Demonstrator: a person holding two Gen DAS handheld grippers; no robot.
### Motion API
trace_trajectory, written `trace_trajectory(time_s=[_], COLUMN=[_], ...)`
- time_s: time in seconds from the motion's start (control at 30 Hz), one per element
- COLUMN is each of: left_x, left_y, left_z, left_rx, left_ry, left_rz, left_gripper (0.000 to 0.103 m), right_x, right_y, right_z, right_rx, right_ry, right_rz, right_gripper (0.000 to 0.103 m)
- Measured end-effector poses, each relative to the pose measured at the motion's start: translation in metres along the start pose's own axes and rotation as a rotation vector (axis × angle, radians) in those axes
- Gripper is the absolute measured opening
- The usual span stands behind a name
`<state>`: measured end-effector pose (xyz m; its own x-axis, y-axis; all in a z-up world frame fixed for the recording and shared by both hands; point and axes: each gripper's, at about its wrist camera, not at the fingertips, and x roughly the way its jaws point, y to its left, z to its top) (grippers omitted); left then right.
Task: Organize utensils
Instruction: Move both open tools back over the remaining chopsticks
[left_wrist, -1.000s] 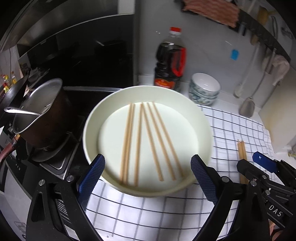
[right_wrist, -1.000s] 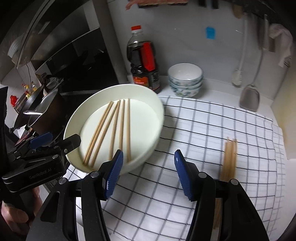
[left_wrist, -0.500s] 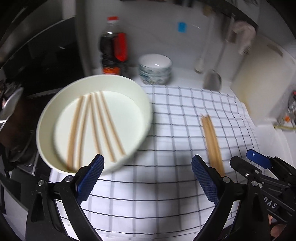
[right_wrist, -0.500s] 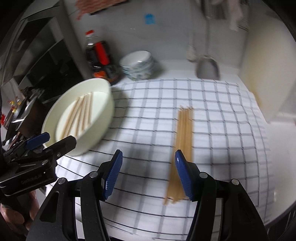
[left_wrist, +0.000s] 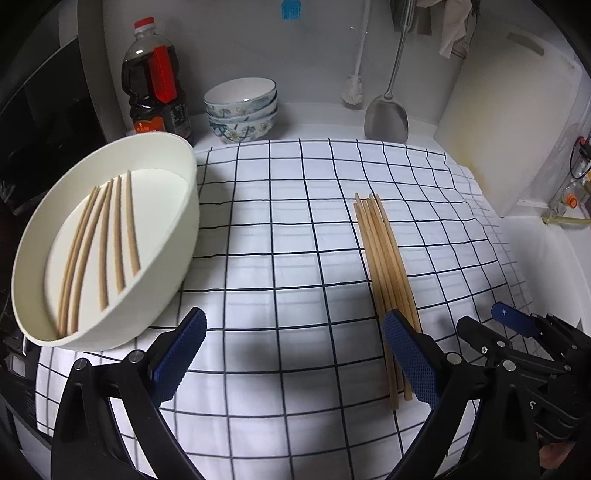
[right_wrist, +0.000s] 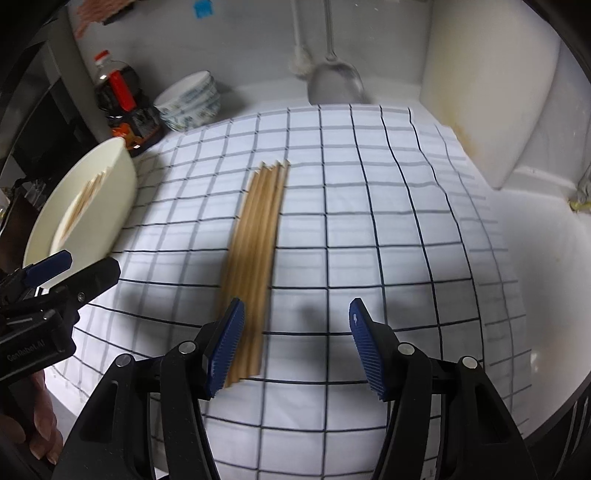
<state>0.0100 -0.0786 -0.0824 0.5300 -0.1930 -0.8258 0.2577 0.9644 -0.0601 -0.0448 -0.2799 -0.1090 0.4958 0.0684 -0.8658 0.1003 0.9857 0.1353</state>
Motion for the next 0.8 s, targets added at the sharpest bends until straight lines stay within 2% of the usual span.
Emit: trace_trajectory(time_s=[0.33, 0.8], left_x=[0.04, 0.055], left_y=[-0.011, -0.011], left_z=[-0.007, -0.009], left_rx=[0.014, 0.008], left_ry=[0.045, 0.062], left_rz=[0.013, 0.026], left_gripper=[0.095, 0.095], right_x=[0.044, 0.054], right_y=[-0.002, 0.004], right_z=[0.004, 0.003], right_rx=[0.001, -0.047], right_ry=[0.009, 0.004], right_rz=[0.031, 0.002], right_gripper=[0.057, 0.056])
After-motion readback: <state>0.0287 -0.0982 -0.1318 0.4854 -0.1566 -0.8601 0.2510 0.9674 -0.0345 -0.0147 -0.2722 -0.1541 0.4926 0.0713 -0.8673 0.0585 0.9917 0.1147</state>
